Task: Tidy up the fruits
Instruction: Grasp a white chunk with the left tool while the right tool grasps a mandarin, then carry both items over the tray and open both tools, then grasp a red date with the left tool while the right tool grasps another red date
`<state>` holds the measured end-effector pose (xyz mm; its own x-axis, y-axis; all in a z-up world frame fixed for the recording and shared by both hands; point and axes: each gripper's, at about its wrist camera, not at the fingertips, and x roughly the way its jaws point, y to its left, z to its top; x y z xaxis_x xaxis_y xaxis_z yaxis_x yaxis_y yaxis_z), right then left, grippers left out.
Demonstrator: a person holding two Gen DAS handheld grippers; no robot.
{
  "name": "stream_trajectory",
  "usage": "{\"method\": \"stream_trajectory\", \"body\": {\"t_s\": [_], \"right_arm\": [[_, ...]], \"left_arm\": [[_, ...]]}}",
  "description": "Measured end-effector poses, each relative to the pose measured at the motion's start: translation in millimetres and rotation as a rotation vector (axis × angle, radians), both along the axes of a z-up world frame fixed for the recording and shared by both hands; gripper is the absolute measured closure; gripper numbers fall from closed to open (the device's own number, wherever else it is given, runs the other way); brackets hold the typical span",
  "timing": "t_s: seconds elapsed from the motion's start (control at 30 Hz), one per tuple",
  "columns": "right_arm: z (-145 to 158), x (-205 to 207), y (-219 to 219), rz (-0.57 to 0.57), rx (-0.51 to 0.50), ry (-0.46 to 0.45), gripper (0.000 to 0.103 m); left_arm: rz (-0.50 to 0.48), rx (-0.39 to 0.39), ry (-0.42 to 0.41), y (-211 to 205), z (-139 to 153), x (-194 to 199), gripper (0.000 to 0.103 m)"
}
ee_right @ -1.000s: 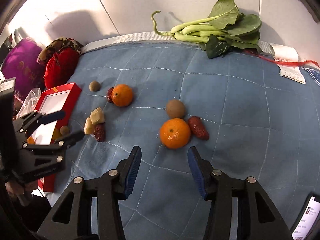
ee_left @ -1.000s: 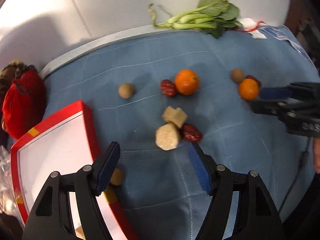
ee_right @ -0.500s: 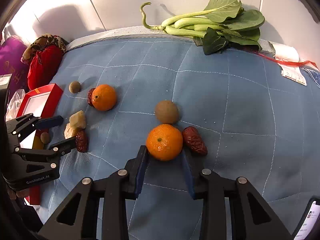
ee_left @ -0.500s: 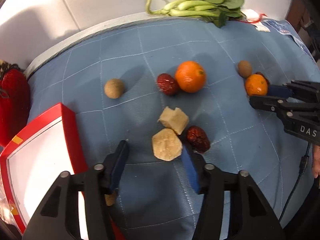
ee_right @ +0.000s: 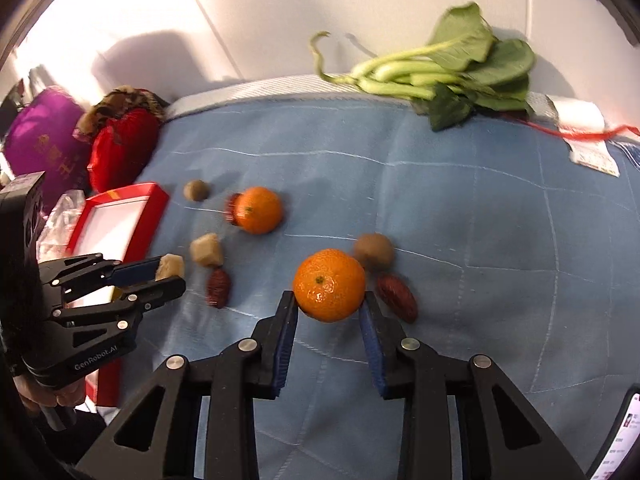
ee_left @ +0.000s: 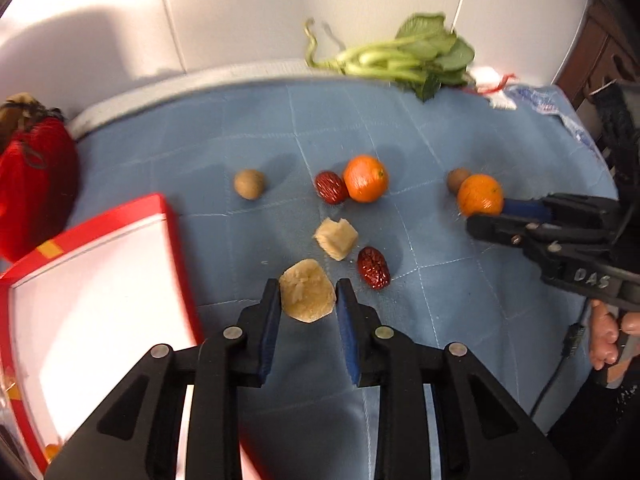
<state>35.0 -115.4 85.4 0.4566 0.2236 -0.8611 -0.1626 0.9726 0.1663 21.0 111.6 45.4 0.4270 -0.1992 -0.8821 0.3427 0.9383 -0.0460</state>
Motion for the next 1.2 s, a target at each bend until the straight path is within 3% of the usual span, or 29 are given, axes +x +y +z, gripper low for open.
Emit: {"method": "stream_trajectory", "body": {"t_s": [0.1, 0.2, 0.3, 0.4, 0.63, 0.77, 0.87, 0.97, 1.03, 1.13, 1.2], "right_arm": [[8.7, -8.9, 21.8, 0.065, -0.004, -0.049, 0.071], [14.2, -18.3, 57.8, 0.154, 0.037, -0.070, 0.071], [15.4, -28.6, 111.2, 0.274, 0.050, -0.083, 0.071], [9.5, -36.6, 168.0, 0.377, 0.065, -0.071, 0.071], [-14.8, -54.3, 265.8, 0.513, 0.050, -0.006, 0.070], [-20.6, -60.0, 282.3, 0.535, 0.045, 0.036, 0.067], [1.3, -67.4, 263.8, 0.541, 0.074, 0.000, 0.068], [29.5, -67.5, 217.2, 0.482, 0.065, -0.077, 0.067], [42.0, -63.2, 168.6, 0.396, 0.047, -0.116, 0.065], [47.1, -57.2, 99.9, 0.260, -0.029, -0.166, 0.061], [41.7, -49.5, 52.1, 0.179, -0.083, -0.153, 0.060]], "left_arm": [[0.063, -0.048, -0.065, 25.7, 27.6, -21.6, 0.078], [0.176, -0.025, -0.117, 72.6, 47.2, -39.9, 0.078], [0.348, 0.015, -0.079, 130.1, 40.5, -51.4, 0.078], [0.487, 0.004, 0.020, 179.0, 20.8, -53.1, 0.078], [0.626, 0.066, 0.103, 212.9, 1.0, -59.8, 0.078], [0.671, 0.127, 0.044, 210.0, 12.6, -62.4, 0.076], [0.623, 0.069, -0.030, 192.3, 29.8, -60.8, 0.067], [0.480, -0.011, -0.085, 154.9, 45.7, -56.1, 0.056], [0.375, -0.046, -0.105, 118.7, 53.7, -54.6, 0.056], [0.228, -0.071, -0.083, 64.9, 51.3, -47.5, 0.056], [0.170, -0.084, -0.046, 33.1, 44.3, -38.9, 0.056]]}}
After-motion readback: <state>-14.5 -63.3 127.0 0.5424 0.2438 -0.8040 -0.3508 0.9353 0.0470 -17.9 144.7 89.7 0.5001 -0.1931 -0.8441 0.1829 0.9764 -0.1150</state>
